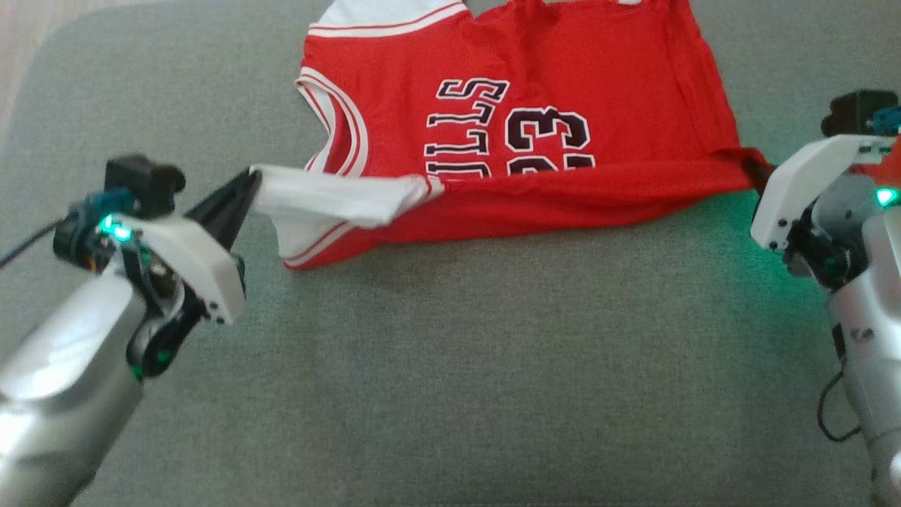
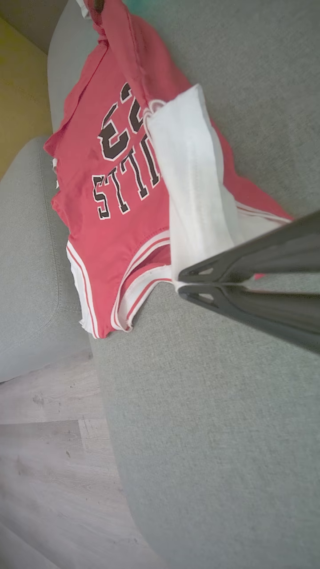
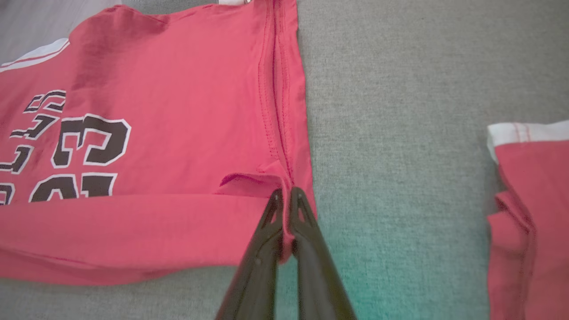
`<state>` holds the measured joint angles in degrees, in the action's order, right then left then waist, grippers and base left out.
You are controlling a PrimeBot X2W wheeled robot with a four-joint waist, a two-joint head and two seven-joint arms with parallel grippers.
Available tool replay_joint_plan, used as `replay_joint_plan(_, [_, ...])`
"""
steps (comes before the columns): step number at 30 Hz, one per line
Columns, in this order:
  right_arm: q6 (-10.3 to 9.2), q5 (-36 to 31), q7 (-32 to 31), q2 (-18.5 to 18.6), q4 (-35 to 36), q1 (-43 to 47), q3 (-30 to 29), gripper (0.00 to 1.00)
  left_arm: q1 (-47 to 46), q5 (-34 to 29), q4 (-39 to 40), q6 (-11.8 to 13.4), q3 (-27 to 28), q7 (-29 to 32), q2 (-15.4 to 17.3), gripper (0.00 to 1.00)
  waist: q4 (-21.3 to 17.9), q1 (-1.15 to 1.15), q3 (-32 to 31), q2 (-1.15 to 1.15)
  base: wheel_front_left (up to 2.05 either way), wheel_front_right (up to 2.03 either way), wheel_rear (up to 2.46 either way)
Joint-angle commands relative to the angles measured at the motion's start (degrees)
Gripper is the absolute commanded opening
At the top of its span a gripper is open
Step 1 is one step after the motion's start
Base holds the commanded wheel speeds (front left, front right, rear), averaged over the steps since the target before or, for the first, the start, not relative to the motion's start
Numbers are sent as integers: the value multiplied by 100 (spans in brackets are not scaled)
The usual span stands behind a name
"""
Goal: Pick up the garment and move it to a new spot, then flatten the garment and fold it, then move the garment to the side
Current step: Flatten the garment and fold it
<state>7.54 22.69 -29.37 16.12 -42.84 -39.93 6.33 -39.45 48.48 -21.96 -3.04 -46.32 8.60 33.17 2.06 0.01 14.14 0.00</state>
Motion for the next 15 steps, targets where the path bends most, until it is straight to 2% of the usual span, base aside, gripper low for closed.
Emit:
replay_joint_plan(1, [-5,-63,58,-11,121,-223,8,0,-438,-53,7,-32,262,27,150,0,-18,-1,90,0,0,0,0])
replay_joint_plan(14, [-5,-608,448,-217,-581,-1012,-91,0,-1519,-442,-1299,-298,-47,-99,-374,0,-48,-1,498,0,0,0,0])
replay_joint_plan(15, [-5,-699,558,-198,-633,-1072,-123,47,-1586,-485,-1391,-286,-50,-185,-425,35,-42,-1,518,0,0,0,0])
